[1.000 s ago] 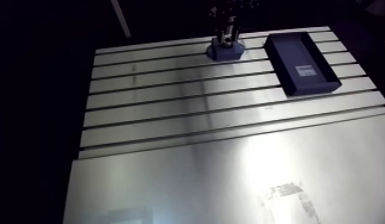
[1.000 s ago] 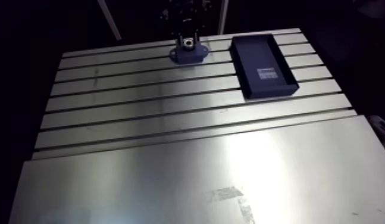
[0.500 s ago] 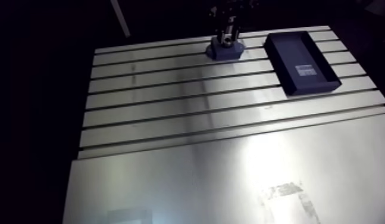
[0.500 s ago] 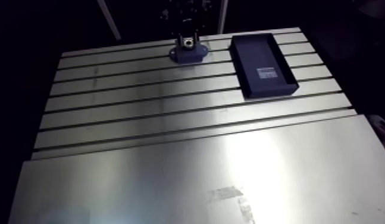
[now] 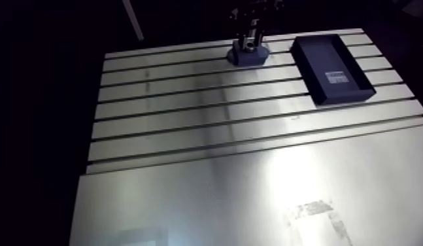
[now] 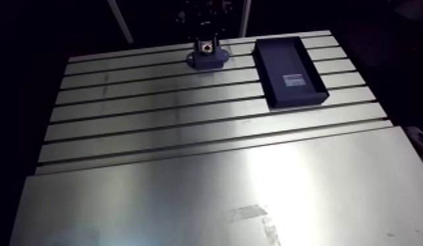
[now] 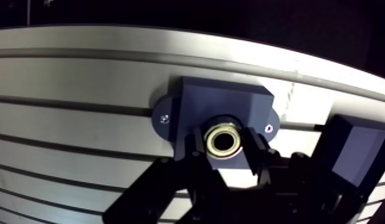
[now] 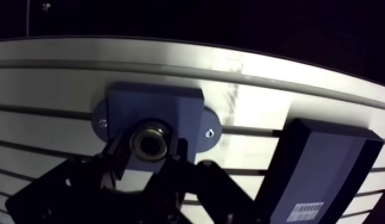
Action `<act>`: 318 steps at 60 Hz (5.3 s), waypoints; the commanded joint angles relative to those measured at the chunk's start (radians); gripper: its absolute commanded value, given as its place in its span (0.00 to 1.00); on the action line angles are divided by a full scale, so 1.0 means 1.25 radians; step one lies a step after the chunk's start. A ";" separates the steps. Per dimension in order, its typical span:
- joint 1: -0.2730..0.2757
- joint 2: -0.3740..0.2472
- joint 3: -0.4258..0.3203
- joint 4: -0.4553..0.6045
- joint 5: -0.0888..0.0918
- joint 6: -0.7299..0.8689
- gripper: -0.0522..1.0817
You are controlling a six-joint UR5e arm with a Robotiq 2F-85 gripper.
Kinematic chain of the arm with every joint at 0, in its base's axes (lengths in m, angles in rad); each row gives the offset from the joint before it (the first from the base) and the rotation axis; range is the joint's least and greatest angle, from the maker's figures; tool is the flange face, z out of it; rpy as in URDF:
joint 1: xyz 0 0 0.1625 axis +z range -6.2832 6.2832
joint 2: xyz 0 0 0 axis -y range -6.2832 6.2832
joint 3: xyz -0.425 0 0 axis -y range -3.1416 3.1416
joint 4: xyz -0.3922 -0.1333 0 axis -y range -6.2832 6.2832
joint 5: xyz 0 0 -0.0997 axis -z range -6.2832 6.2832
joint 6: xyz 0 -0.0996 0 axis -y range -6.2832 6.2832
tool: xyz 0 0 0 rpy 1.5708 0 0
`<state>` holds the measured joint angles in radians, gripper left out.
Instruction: Pick up the bearing and press it into the housing until flush.
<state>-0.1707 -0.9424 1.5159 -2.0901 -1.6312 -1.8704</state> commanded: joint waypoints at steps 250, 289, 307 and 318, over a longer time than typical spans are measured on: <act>-0.003 -0.008 -0.056 0.102 0.001 0.119 1.00; -0.005 -0.002 -0.034 0.068 0.017 0.108 1.00; -0.003 -0.001 -0.034 0.065 0.017 0.093 1.00; -0.005 0.000 -0.034 0.064 0.017 0.088 1.00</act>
<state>-0.1757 -0.9436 1.4734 -2.0083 -1.6102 -1.7513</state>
